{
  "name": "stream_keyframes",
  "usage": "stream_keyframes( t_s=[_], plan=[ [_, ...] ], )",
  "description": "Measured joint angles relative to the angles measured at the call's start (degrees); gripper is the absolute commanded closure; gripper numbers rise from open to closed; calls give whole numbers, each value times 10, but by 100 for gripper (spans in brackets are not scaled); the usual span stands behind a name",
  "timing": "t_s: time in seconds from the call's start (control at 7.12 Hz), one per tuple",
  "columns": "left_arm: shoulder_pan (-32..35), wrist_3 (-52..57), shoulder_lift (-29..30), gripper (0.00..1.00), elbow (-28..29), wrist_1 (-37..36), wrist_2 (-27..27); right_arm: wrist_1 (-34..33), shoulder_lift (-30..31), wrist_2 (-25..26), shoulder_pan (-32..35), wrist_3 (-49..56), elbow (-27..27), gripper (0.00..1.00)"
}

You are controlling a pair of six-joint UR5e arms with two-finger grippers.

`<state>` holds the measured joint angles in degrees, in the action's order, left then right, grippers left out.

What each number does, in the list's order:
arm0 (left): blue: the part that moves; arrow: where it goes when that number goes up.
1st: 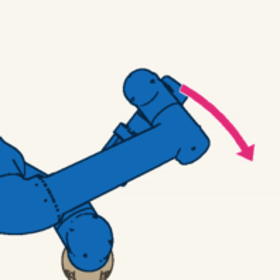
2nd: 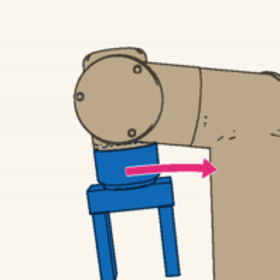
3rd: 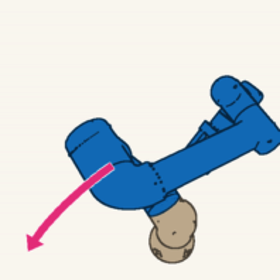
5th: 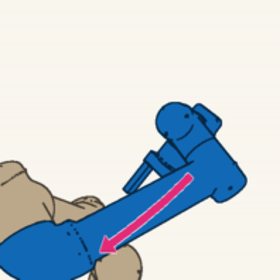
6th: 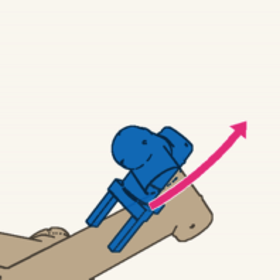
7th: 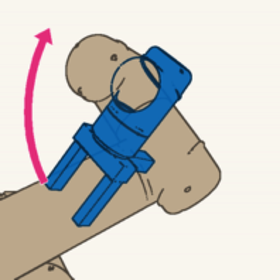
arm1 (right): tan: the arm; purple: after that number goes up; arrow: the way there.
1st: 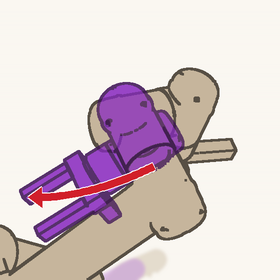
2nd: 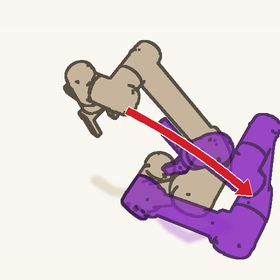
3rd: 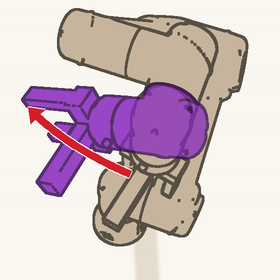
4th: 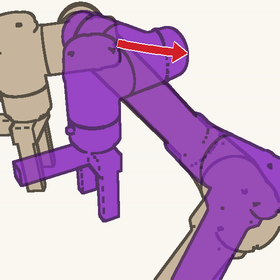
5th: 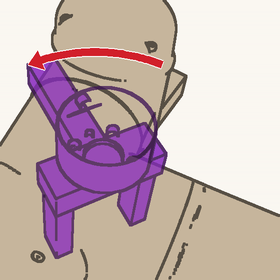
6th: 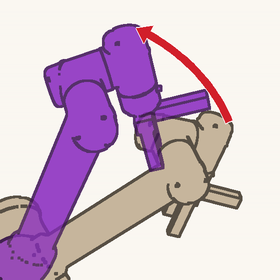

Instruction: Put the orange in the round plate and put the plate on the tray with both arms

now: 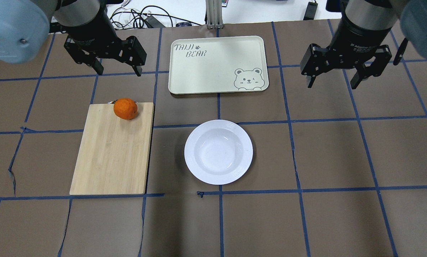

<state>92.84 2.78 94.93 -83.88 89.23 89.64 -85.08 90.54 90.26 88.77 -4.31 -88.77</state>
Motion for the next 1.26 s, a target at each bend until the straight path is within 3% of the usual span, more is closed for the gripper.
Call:
stream_keyframes(
  t_s=[1.26],
  plan=[
    [0, 0, 0, 0, 0, 0, -1, 0, -1, 7, 0, 0, -1, 0]
  ],
)
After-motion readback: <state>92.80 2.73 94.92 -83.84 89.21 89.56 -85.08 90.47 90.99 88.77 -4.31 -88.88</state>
